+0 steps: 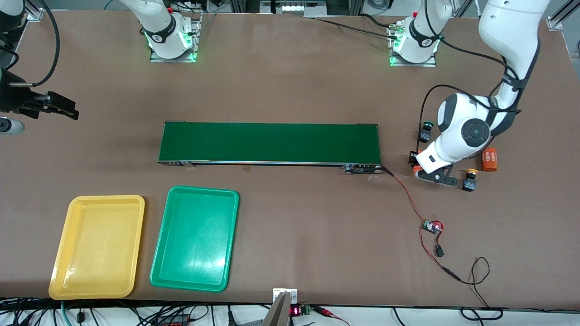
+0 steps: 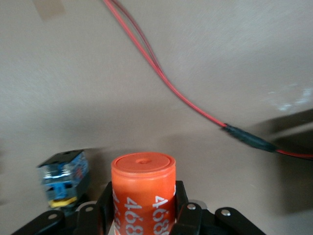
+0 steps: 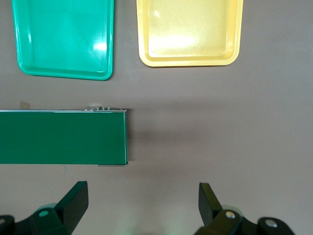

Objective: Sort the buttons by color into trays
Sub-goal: 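Carry the orange cylinder onto the conveyor belt and release it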

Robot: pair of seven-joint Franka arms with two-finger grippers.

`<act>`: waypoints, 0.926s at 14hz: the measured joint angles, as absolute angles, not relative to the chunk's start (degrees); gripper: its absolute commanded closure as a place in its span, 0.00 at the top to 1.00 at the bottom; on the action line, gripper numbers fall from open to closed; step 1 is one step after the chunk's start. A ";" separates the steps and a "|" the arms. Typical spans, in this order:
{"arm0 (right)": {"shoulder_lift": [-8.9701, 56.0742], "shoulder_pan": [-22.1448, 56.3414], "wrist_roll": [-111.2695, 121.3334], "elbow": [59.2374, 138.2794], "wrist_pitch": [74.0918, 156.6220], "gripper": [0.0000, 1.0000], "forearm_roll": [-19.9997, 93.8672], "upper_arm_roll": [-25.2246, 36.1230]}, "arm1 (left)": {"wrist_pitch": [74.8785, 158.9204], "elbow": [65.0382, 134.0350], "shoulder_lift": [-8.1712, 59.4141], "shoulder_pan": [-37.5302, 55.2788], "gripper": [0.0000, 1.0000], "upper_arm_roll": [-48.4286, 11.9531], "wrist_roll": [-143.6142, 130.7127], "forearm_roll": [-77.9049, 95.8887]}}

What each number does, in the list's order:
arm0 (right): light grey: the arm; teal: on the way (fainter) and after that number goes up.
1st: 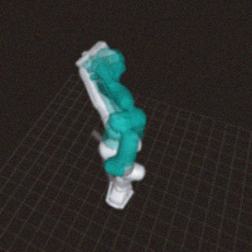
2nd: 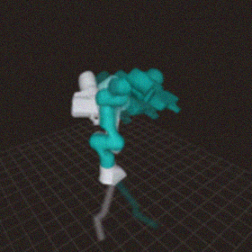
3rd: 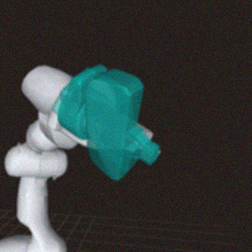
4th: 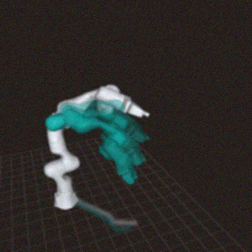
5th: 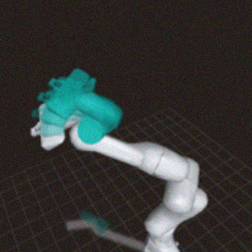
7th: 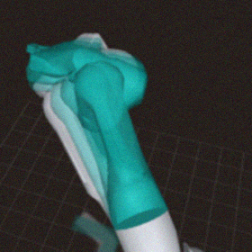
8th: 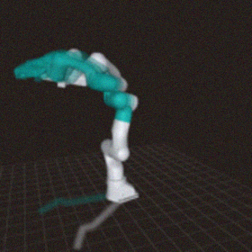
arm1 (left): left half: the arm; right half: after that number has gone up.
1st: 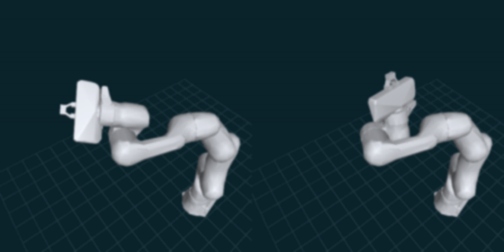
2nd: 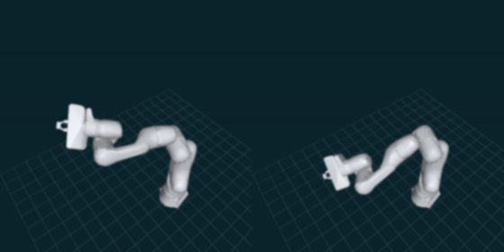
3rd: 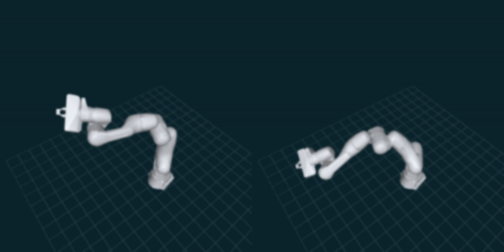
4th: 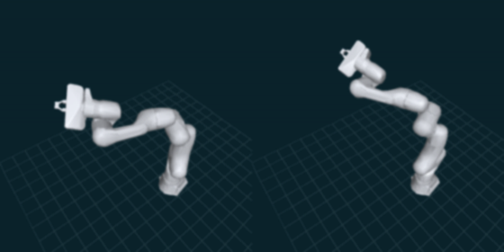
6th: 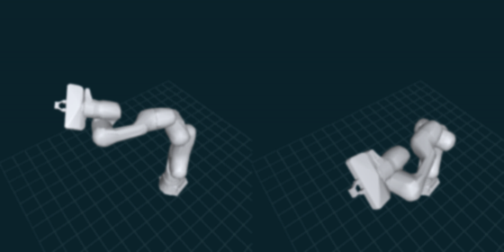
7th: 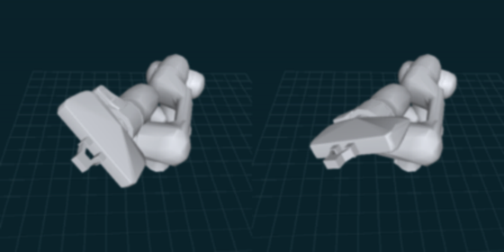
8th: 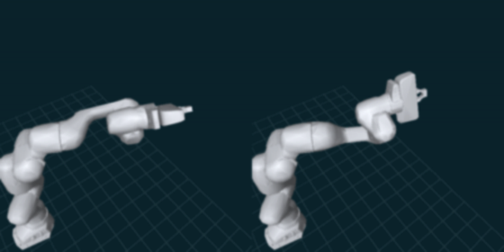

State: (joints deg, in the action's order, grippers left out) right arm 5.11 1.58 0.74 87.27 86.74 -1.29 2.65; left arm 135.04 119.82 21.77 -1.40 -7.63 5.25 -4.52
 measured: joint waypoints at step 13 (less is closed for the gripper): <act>5.11 1.42 0.74 87.27 86.76 1.00 -1.29 3.05 | 112.31 102.28 25.80 -0.26 0.17 -23.08 50.19 -4.52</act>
State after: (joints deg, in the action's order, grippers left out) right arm 5.11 1.42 0.74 87.27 86.76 -1.29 3.05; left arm 112.31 102.28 25.80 -0.26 -23.08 50.19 -4.52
